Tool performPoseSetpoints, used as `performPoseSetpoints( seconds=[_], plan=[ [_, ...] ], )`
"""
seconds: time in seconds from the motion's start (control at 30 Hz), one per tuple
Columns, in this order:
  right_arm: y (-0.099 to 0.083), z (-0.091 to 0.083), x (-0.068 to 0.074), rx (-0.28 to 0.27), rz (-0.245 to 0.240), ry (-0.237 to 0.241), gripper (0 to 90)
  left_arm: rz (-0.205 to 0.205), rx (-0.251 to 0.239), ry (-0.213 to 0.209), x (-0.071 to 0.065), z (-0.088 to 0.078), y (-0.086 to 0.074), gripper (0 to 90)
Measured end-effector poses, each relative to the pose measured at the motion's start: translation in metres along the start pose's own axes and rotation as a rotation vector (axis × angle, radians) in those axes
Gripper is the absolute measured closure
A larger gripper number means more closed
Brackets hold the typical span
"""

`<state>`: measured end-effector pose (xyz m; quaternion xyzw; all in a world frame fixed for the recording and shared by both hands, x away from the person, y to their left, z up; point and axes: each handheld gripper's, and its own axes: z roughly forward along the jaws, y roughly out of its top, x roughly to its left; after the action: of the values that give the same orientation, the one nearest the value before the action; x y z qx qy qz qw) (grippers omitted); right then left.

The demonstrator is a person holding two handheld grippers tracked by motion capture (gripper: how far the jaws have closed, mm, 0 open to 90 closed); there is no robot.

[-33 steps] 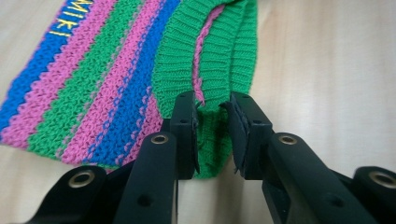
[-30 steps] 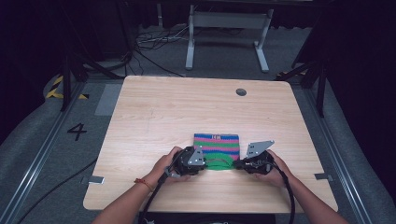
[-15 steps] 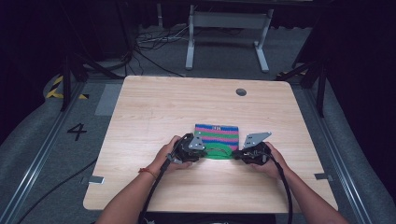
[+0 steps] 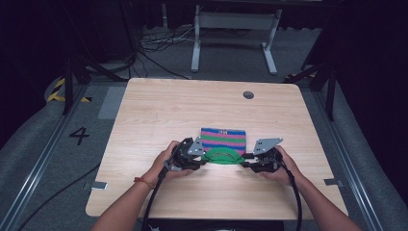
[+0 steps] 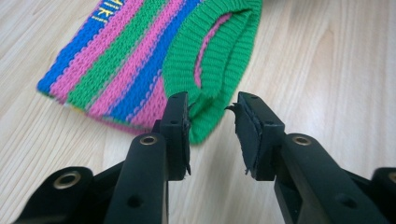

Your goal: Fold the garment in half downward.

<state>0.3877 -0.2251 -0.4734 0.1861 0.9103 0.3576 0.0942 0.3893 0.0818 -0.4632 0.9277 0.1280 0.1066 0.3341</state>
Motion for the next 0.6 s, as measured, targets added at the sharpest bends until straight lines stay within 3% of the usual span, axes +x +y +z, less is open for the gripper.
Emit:
performPoseSetpoints(
  seconds=[0.13,0.2,0.33,0.47,0.6],
  plan=[
    [0.001,-0.004,0.004,0.020,-0.008,-0.012,56.0,0.001,0.005,-0.003,-0.002,-0.014,-0.007,63.2],
    [0.000,-0.007,0.006,0.034,-0.015,-0.033,51.4,0.001,0.007,0.015,-0.001,-0.021,-0.012,59.5],
    [-0.005,-0.013,0.007,0.054,-0.019,-0.065,44.3,-0.028,0.019,0.056,0.000,-0.029,-0.021,46.1],
    [-0.011,-0.019,0.005,0.065,-0.003,-0.113,37.5,-0.071,0.075,0.179,0.000,-0.036,-0.033,37.1],
    [-0.020,-0.027,0.004,0.069,0.019,-0.162,34.4,-0.106,0.089,0.177,0.000,-0.045,-0.047,33.1]
  ],
)
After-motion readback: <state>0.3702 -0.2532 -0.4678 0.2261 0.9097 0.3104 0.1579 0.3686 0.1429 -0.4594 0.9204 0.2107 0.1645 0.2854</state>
